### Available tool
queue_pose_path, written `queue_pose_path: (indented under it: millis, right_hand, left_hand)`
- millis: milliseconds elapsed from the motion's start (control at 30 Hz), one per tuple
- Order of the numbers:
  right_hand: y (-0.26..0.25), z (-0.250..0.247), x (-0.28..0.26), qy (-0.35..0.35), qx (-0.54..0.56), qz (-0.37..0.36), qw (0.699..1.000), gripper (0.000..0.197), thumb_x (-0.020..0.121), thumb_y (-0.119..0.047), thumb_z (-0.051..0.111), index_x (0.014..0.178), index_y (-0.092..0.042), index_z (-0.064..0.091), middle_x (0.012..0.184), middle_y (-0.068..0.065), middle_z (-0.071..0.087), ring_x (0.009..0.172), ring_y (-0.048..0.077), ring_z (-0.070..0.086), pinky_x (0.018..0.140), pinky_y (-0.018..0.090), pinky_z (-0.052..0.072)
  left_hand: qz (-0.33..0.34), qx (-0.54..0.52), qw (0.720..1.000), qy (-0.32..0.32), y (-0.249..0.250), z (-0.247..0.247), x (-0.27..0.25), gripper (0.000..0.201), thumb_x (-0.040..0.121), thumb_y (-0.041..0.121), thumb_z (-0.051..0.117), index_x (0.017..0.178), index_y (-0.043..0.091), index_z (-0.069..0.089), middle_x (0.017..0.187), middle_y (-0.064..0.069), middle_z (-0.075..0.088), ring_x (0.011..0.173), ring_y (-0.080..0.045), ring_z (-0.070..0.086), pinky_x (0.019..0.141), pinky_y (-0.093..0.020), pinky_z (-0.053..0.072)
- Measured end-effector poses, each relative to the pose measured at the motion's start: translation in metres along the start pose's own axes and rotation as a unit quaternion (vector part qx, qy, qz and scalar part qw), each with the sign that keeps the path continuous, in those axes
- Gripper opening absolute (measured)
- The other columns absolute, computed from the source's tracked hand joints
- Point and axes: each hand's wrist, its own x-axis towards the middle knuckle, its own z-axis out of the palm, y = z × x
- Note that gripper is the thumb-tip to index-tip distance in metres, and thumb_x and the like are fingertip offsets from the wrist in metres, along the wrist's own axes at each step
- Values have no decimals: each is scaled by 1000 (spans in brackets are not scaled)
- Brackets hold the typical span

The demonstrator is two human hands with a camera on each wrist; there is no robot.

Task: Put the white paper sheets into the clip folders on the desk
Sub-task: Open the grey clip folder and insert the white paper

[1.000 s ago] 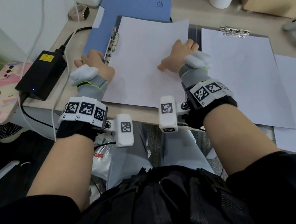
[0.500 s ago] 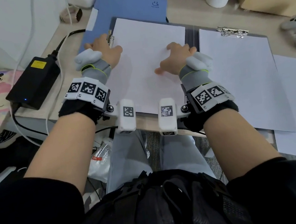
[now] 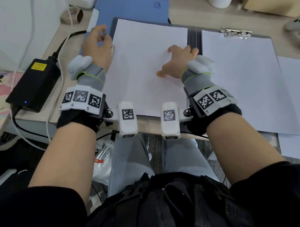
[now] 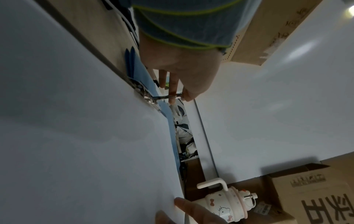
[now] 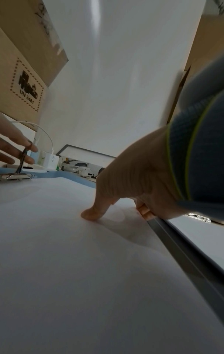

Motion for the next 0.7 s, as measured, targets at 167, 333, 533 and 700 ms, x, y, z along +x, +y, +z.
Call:
queue_pose_path:
  millis: [167, 333, 533, 700]
  right_hand:
    - [2, 2, 0, 2, -6, -6, 1000, 68, 74, -39, 68, 133, -25, 38, 138, 12, 30, 131, 30, 22, 96, 44, 39]
    - [3, 5, -2, 8, -6, -9, 1000, 70, 72, -39, 68, 134, -28, 37, 151, 14, 18, 138, 30, 15, 102, 48, 38]
    - [6, 4, -5, 11, -2, -15, 1000, 70, 73, -38, 65, 135, -30, 36, 154, 12, 13, 141, 30, 14, 102, 49, 38]
    - [9, 4, -7, 11, -1, -18, 1000, 70, 72, -40, 65, 135, -33, 36, 152, 10, 18, 139, 30, 18, 100, 48, 39]
  left_hand:
    - [-33, -30, 999, 6, -5, -9, -12, 30, 92, 21, 49, 116, 15, 64, 104, 1, 64, 95, -11, 56, 91, -17, 40]
    - [-57, -7, 998, 16, -8, -22, -21, 24, 86, 38, 50, 73, 24, 64, 71, -11, 54, 73, -21, 41, 70, -28, 40]
    - [-67, 3, 998, 14, -14, -33, -28, 8, 80, 32, 56, 75, 26, 56, 72, -5, 49, 67, -15, 42, 57, -17, 37]
    - [-220, 12, 975, -24, -38, -31, 4, 45, 49, 52, 54, 73, 14, 56, 77, -1, 62, 83, -24, 62, 78, -30, 47]
